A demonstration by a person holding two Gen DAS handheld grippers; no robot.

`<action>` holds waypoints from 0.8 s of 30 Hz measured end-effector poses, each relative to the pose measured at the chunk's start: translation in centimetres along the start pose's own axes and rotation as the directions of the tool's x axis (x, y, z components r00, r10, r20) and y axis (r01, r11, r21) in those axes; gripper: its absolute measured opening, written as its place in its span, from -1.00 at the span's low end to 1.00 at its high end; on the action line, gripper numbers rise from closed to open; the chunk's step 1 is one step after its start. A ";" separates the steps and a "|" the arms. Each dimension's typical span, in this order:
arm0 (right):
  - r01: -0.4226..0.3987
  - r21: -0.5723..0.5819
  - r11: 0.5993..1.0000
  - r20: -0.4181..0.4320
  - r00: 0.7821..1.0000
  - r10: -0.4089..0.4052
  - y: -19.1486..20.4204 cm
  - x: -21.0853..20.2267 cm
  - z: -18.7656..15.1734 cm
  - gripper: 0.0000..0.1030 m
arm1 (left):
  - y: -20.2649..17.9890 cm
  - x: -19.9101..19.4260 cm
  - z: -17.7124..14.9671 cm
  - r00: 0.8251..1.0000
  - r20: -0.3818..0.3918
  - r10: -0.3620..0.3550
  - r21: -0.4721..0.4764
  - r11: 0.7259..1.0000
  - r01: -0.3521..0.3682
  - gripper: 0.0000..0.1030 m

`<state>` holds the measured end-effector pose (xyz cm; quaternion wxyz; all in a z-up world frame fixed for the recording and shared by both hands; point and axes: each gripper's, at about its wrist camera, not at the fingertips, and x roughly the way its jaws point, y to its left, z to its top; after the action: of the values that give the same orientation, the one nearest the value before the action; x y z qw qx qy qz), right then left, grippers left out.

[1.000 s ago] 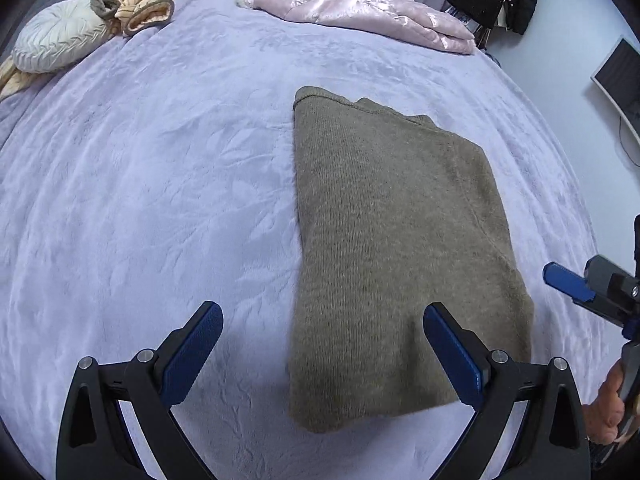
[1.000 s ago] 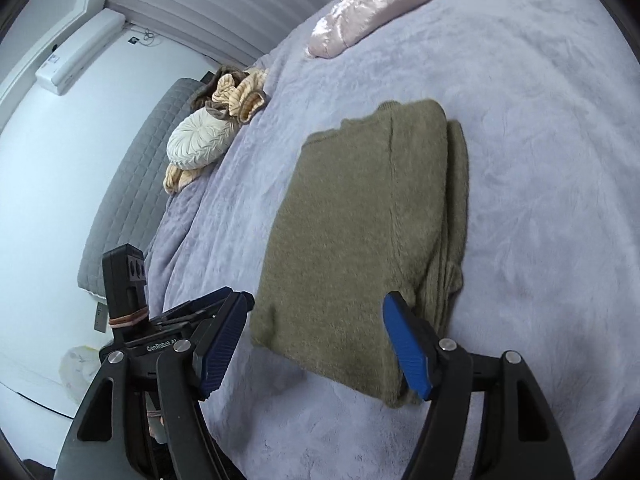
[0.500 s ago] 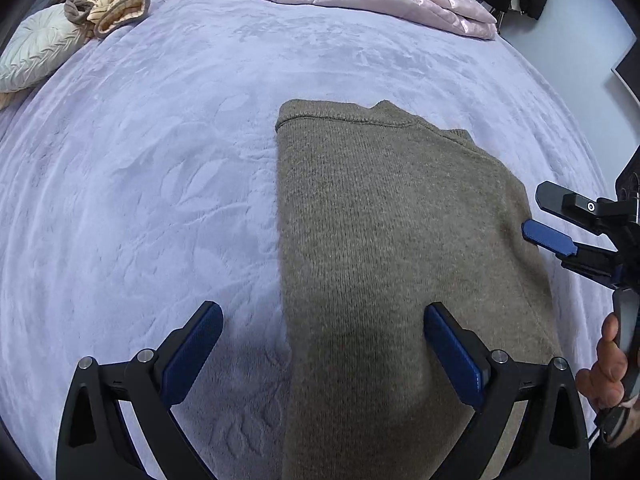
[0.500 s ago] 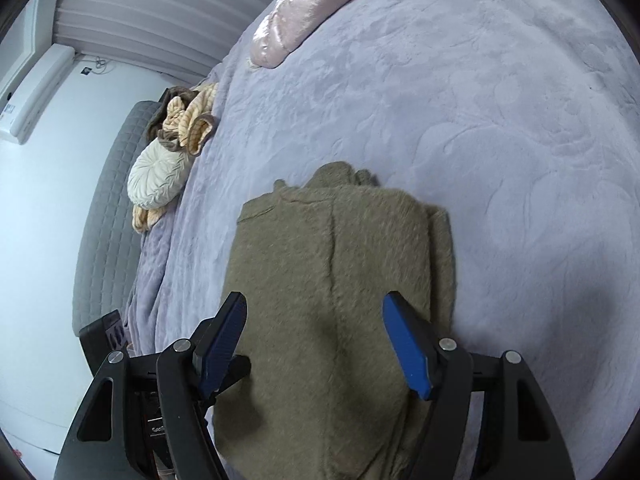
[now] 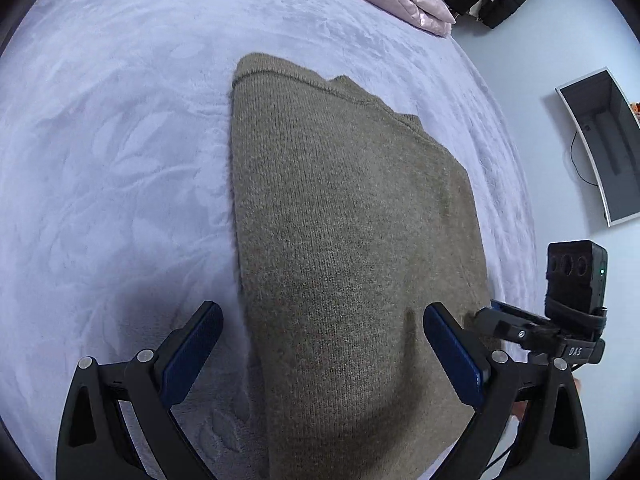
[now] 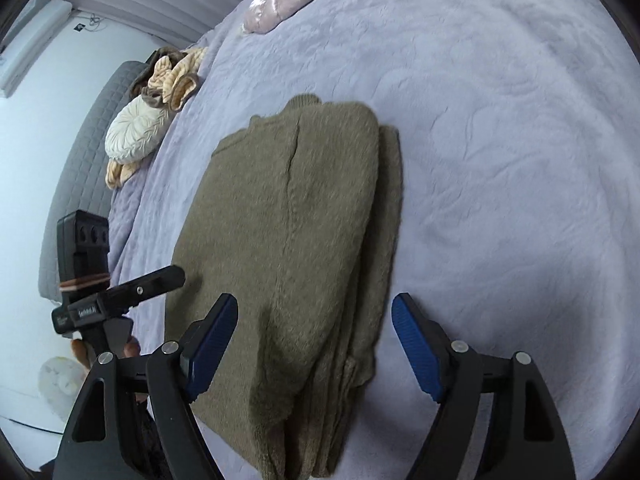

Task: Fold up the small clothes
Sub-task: 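Move both open tools along the folded sweater to its edge, then close both tools on the folded sweater edge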

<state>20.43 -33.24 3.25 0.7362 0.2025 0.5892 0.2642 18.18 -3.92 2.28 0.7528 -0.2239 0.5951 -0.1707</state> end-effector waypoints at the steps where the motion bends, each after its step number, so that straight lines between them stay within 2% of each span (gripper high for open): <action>1: -0.011 0.009 1.000 -0.016 1.000 0.011 -0.2 0.6 -0.3 0.59 | -0.1 0.6 -0.1 1.000 -0.011 0.005 0.001 1.000 -0.005 0.95; 3: -0.030 0.035 0.999 -0.050 0.998 0.032 -0.6 2.2 -0.7 0.59 | -0.7 1.7 -0.1 0.999 -0.024 0.038 0.020 0.999 -0.037 0.93; 4: -0.036 0.046 0.998 -0.052 0.998 0.039 -0.9 2.9 -0.8 0.59 | -1.2 1.8 -0.2 0.999 -0.020 0.034 0.036 0.999 -0.034 0.66; 6: -0.058 0.058 0.997 -0.019 0.998 0.059 -1.0 3.4 -0.9 0.58 | -1.9 1.5 -0.3 0.999 -0.008 0.048 0.046 0.998 -0.048 0.34; 7: -0.057 0.056 0.997 -0.007 0.998 0.057 -0.8 3.4 -0.9 0.51 | -2.3 1.2 -0.4 0.998 0.000 0.056 0.056 0.997 -0.056 0.25; 8: -0.052 0.046 0.998 -0.001 0.999 0.052 -0.4 3.4 -0.9 0.24 | -2.7 1.0 -0.6 0.998 0.008 0.065 0.072 0.995 -0.066 0.17; 9: -0.050 0.033 0.998 0.002 0.999 0.050 0.0 3.3 -1.0 0.08 | -3.0 0.7 -0.8 0.997 0.015 0.080 0.084 0.993 -0.081 0.13; 12: 0.008 -0.035 0.999 0.024 1.000 -0.007 1.8 2.6 -1.4 -0.16 | -3.9 0.1 -1.3 0.994 0.029 0.110 0.103 0.988 -0.112 0.08; 14: 0.031 -0.060 0.998 0.040 0.999 -0.029 2.8 2.0 -1.6 -0.24 | -4.3 -0.3 -1.4 0.992 0.034 0.120 0.107 0.987 -0.123 0.06; 21: 0.080 -0.118 0.990 0.072 0.995 -0.071 5.9 -0.5 -2.6 -0.31 | -5.1 -2.8 -2.5 0.985 0.048 0.165 0.139 0.976 -0.171 0.01; 24: 0.083 -0.124 0.989 0.068 0.995 -0.075 7.1 -1.3 -3.3 -0.31 | -5.1 -4.3 -3.6 0.983 0.059 0.176 0.149 0.972 -0.183 -0.09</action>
<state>15.91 -28.55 7.86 0.7758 0.1400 0.5552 0.2653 13.71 -6.45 7.86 0.7936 -0.1140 0.5805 -0.1421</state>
